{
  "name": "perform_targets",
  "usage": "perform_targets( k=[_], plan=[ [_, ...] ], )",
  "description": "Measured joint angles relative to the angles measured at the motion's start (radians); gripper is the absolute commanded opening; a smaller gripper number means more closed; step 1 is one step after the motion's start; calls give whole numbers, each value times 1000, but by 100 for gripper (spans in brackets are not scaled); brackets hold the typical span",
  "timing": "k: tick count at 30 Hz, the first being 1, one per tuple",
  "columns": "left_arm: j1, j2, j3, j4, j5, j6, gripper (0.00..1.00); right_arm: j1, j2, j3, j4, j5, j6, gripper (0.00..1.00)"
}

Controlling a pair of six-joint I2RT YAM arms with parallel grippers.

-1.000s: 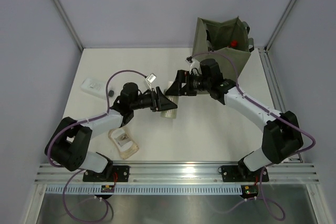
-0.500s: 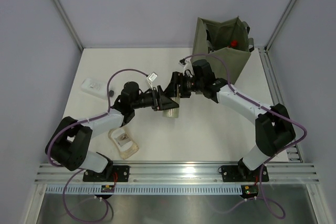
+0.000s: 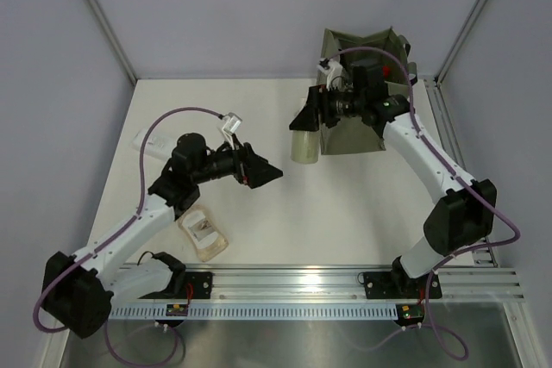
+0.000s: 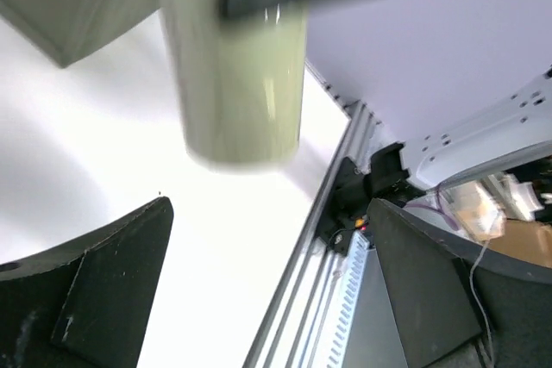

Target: Place the personal care products into the canvas bag

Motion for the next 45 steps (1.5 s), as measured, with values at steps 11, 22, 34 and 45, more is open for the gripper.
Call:
perform_targets(
  k=[11,22,34,45],
  plan=[
    [2,-345,1,-530,-520,114,99,-346,29,531,-121,101,-13,0],
    [20,-471,31,-987,-990,-187,97,-449,279,706,-26,607,-29,0],
    [50,-246,71,-1295,-1094,-525,99,-436,311,380,-103,404,-476,100],
    [74,-22,17,-1279,-993,-571,99,-430,107,485,-109,335,-534,99]
  ],
)
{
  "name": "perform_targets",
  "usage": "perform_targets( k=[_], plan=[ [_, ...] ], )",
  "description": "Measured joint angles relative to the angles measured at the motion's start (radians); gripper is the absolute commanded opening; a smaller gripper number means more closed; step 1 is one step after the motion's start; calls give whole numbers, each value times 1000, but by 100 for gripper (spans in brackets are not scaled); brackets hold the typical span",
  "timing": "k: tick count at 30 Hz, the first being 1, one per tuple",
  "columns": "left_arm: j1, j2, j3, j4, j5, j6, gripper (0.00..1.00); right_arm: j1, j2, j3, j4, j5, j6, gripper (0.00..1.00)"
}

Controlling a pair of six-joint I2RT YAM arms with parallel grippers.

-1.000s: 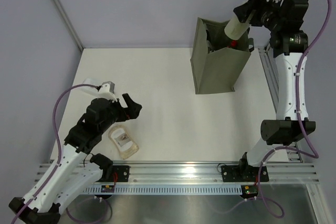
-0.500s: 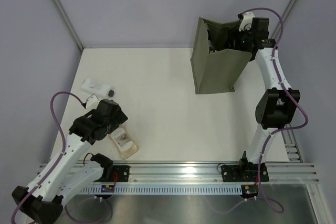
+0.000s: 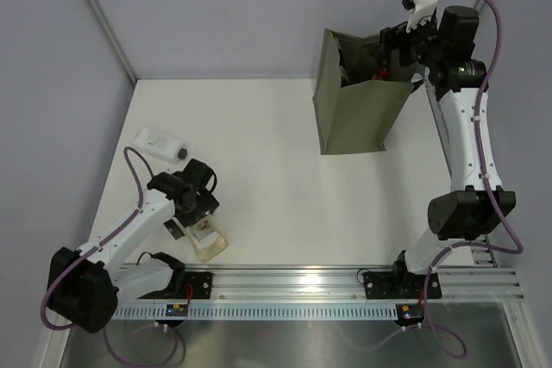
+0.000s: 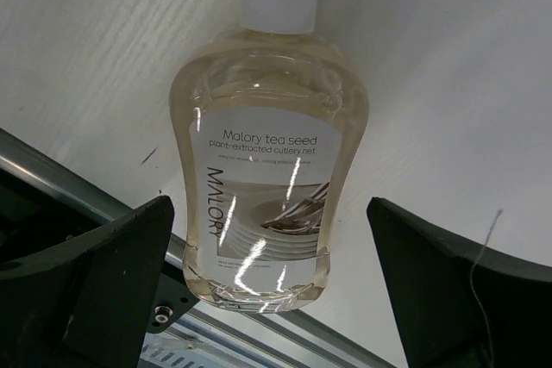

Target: Place the personal care products into the canvas bag

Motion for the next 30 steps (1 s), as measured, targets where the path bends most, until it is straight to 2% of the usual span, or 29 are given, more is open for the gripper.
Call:
perform_targets(
  k=[5,12,14,15,16,17,18,20,21,25,30],
  plan=[
    [1,97,-39,59,71,32,99,-1,-145,-44,-16,-122,14,99],
    [53,272,-72,171,160,124,98,-1,-460,-405,36,-454,120,100],
    [68,319,-45,176,200,150,92,2,-513,-503,58,-557,164,99],
    [71,340,-31,187,217,166,80,9,-533,-562,63,-613,179,100],
    [72,357,-21,198,233,182,80,21,-536,-584,59,-631,183,99],
    [72,369,-12,212,245,200,47,33,-537,-608,50,-642,182,100],
    [72,372,-7,222,249,213,29,48,-534,-631,32,-651,179,99],
    [71,356,-12,270,274,250,3,84,-520,-655,-9,-658,172,100],
    [71,336,-23,307,296,273,1,101,-512,-657,-32,-658,166,99],
    [72,158,-87,484,443,376,0,179,-500,-658,-72,-635,153,100],
    [33,-11,-102,782,691,472,0,292,-486,-730,21,-576,228,99]
  ],
)
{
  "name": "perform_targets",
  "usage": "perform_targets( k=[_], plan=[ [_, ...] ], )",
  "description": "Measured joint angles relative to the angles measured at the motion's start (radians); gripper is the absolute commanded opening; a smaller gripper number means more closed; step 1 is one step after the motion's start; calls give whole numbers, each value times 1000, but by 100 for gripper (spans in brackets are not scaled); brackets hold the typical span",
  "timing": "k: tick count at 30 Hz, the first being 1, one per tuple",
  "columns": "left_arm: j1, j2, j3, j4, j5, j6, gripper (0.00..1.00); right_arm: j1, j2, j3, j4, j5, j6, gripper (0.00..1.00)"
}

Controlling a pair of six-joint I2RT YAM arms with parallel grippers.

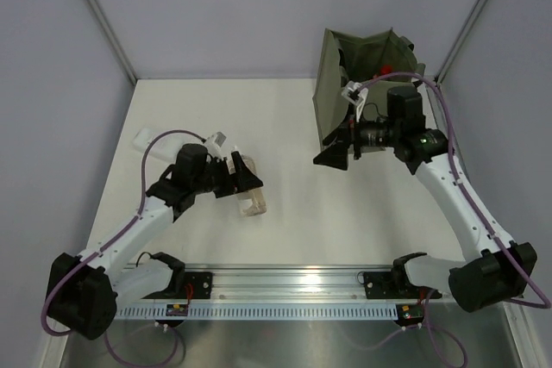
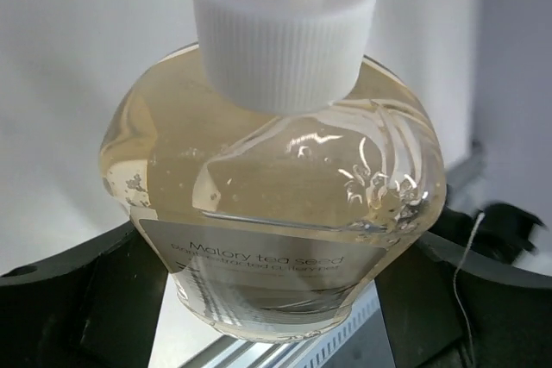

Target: Place the personal care products into the canvas bag

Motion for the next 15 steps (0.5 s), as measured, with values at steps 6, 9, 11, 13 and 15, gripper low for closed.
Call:
perform_targets(
  k=[6,9,11,13,15],
  plan=[
    [-73,2,6,332,234,46,0,111,143,-44,122,290,329,100],
    [-106,56,32,384,290,58,0,142,204,-16,124,417,455,100],
    [-122,104,58,403,312,63,0,160,229,20,126,476,506,99],
    [-129,136,72,420,320,68,0,185,240,56,126,511,536,99],
    [-132,158,82,432,326,71,0,211,244,86,129,529,556,99]
  ],
)
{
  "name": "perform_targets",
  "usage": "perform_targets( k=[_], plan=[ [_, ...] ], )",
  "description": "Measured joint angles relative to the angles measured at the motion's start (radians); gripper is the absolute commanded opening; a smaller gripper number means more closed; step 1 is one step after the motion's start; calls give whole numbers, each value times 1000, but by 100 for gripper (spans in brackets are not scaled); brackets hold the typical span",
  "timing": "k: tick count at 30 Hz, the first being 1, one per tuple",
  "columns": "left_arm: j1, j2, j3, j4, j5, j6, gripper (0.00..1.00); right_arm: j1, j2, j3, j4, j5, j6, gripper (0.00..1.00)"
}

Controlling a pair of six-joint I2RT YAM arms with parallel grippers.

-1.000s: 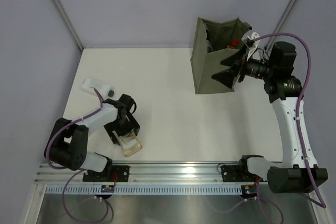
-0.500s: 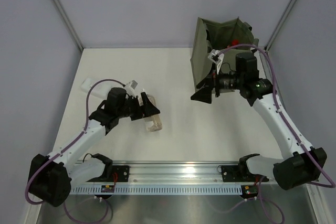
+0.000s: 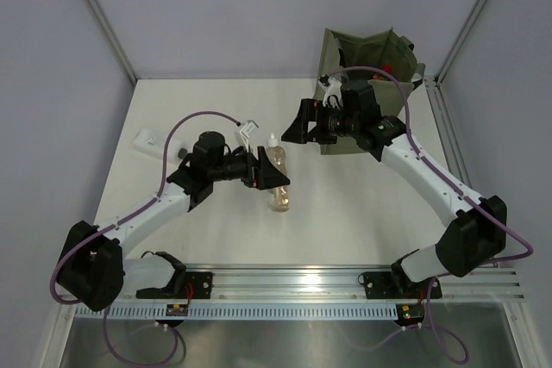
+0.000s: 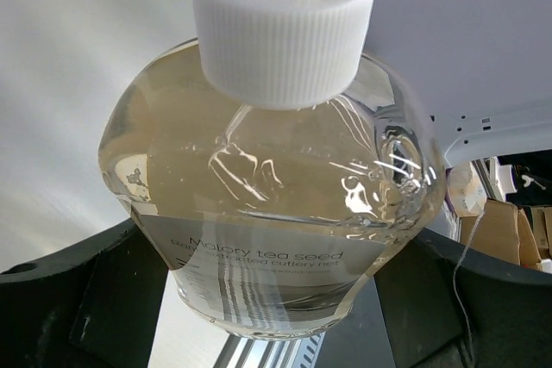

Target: Place the personal care products into the canvas bag

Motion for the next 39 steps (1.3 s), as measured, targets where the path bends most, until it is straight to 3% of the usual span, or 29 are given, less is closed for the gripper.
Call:
perform_targets(
  k=[18,25,31,39],
  plan=[
    [-30,79,77,31,19,5,0,149,72,38,-6,56,30,98],
    [-31,85,114,10,5,16,0,130,71,168,-97,187,-140,99],
    [-31,113,232,-10,4,27,0,-39,51,340,-129,133,-221,100],
    [-32,137,287,-30,15,37,0,-31,28,250,-115,-55,-161,100]
  ],
)
